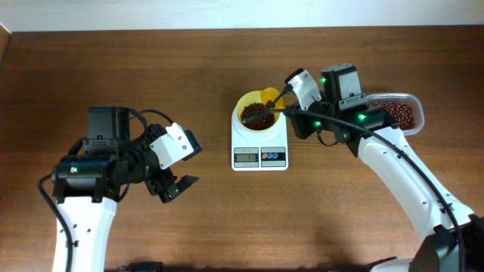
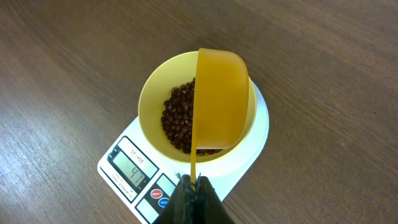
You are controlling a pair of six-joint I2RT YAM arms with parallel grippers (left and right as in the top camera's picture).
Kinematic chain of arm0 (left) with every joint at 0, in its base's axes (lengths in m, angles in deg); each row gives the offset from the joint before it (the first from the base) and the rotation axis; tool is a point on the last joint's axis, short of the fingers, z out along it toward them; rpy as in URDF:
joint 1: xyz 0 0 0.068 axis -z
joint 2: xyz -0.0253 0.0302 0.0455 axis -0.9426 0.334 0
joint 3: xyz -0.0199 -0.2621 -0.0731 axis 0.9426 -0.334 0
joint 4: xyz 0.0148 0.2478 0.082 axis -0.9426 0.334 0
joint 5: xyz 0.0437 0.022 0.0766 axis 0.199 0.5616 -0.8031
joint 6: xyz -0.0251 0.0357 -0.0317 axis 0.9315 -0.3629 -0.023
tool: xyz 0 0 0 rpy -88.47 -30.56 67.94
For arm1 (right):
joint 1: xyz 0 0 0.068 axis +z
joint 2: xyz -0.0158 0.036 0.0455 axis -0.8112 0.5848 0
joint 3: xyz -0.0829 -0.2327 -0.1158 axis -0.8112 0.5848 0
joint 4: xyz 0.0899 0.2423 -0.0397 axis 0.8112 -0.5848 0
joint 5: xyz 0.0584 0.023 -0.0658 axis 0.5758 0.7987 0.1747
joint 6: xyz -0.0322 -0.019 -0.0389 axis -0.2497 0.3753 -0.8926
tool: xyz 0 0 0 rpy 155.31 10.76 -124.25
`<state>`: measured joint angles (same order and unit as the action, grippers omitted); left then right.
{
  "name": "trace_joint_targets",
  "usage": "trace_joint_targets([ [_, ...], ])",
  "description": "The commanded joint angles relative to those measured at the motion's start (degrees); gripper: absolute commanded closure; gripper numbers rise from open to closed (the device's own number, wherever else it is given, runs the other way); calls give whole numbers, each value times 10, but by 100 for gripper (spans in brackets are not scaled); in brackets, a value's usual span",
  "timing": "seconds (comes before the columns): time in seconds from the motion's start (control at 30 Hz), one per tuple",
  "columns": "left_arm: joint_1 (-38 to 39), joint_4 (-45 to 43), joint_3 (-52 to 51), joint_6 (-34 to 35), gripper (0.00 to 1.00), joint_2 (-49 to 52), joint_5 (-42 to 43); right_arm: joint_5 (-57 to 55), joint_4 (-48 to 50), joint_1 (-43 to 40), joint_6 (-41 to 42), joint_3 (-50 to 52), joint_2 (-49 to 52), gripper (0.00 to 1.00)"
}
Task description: Scoop item into bowl and weigh 50g on scale
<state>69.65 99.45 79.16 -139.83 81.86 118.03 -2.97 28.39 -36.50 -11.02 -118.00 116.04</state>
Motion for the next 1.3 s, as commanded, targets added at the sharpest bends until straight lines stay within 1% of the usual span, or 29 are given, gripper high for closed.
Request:
trace_joint_targets([
  [0.0,-3,1,0,-9,1,-1,12,9,2,7,-5,-8,2,96],
  [0.23,-3,1,0,-9,1,-1,12,9,12,7,-5,-10,1,96],
  [0.33,-3,1,0,-9,1,-1,12,8,12,11,-5,-28,-20,96],
  [0.4,-3,1,0,-9,1,-1,12,-22,-14,14,-6,-25,-5,96],
  [0.43,-3,1,0,-9,1,-1,12,-19,-17,15,-6,-25,-2,96],
  [0.53,-3,1,0,-9,1,-1,12,-17,-2,32,-6,-25,-1,96],
  [0.7,-3,1,0,-9,1,-1,12,-18,7,33,-6,-33,-9,96],
  [0.73,-3,1,0,-9,1,-1,12,-29,5,33,-6,-34,-12,96],
  [0.77,-3,1,0,-9,1,-1,12,-63,-10,33,-6,-31,-4,96],
  [0.8,-3,1,0,-9,1,-1,12,-66,-16,33,-6,-30,0,96],
  [0.97,-3,1,0,-9,1,-1,12,-56,-8,33,-6,-31,6,96],
  [1.07,-3,1,0,-9,1,-1,12,-52,-2,43,-6,-44,-6,96],
  [1.13,-3,1,0,-9,1,-1,12,-81,-19,44,-6,-36,0,96],
  [1.17,-3,1,0,-9,1,-1,12,-77,-26,44,-6,-34,5,96],
  [1.27,-3,1,0,-9,1,-1,12,-66,-10,44,-6,-34,6,96],
])
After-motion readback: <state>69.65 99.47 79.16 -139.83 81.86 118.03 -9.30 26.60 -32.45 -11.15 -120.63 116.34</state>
